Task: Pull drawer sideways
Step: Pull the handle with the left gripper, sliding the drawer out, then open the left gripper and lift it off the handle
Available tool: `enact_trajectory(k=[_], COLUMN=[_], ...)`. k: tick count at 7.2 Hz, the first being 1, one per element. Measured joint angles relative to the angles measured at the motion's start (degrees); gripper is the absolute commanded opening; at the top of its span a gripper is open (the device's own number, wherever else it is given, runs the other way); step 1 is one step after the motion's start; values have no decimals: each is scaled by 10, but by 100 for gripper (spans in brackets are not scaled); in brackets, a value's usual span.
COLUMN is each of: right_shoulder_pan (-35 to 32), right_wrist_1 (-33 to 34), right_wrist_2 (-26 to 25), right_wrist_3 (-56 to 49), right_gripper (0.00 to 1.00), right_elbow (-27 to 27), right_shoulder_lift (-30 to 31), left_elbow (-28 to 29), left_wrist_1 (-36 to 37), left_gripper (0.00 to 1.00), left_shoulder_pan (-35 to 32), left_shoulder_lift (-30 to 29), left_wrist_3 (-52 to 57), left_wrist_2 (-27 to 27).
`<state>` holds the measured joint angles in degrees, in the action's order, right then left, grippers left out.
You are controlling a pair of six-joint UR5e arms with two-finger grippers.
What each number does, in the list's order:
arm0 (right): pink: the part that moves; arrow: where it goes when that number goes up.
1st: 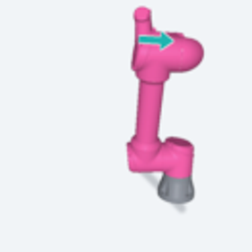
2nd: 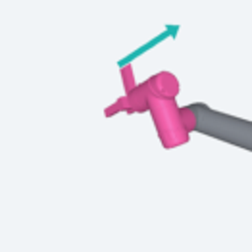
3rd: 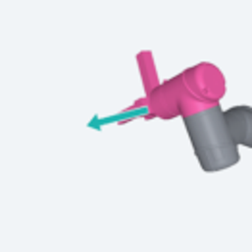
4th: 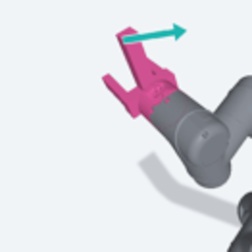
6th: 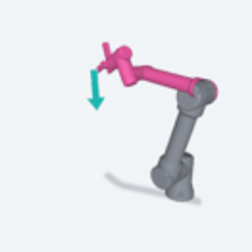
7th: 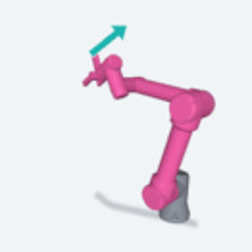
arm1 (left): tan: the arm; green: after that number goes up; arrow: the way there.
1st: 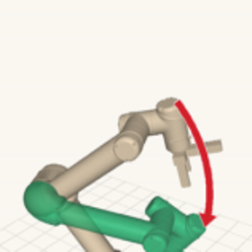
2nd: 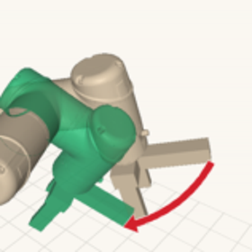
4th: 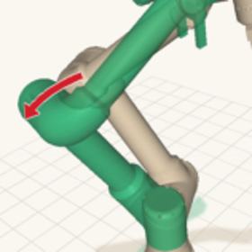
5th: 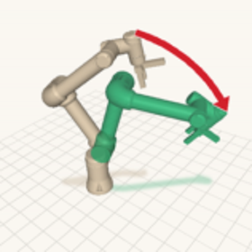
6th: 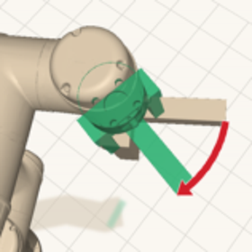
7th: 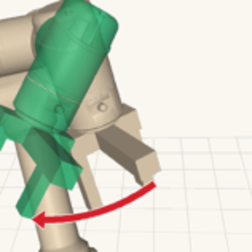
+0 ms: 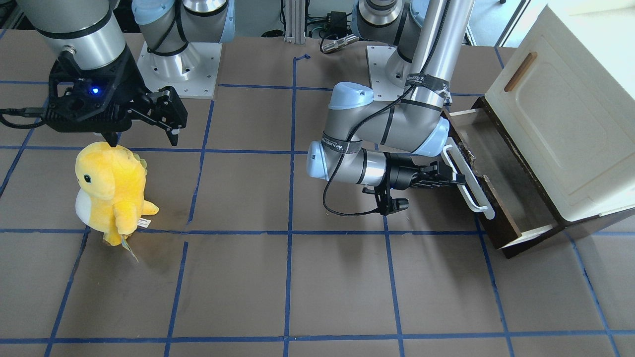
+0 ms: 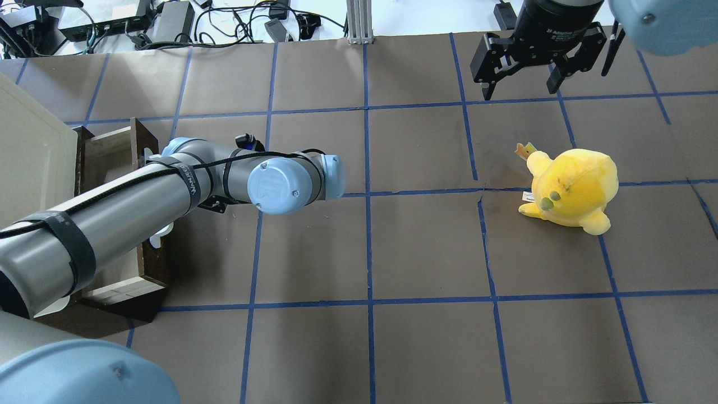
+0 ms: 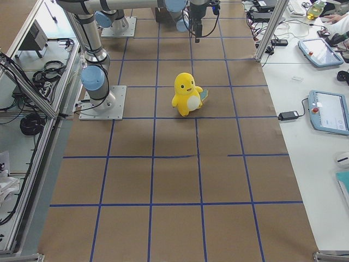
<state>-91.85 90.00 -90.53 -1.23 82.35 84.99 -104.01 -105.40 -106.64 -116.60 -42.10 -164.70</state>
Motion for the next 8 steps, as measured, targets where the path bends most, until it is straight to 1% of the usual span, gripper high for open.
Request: enact_trajectory(k=[1,2,3,7,8], right_shoulder_pan=[0,0,0,0,0], right_wrist_1=[0,0,0,0,0], right_wrist_2=[0,0,0,0,0], right_wrist_3=[0,0,0,0,0], right_gripper=[100,100,100,100,100], right_elbow=[0,0,0,0,0], right_shoulder_lift=[0,0,0,0,0], left_elbow=[0,-1,-1,4,19], left_wrist_1=[0,-1,-2,0,3], left_gripper=[50,76,100,100,100], left_shoulder_pan=[0,0,0,0,0], left_shoulder_lift=[0,0,0,11,21], left_wrist_3=[0,0,0,5,27], left_wrist_2=[-1,-1,-2,8,38])
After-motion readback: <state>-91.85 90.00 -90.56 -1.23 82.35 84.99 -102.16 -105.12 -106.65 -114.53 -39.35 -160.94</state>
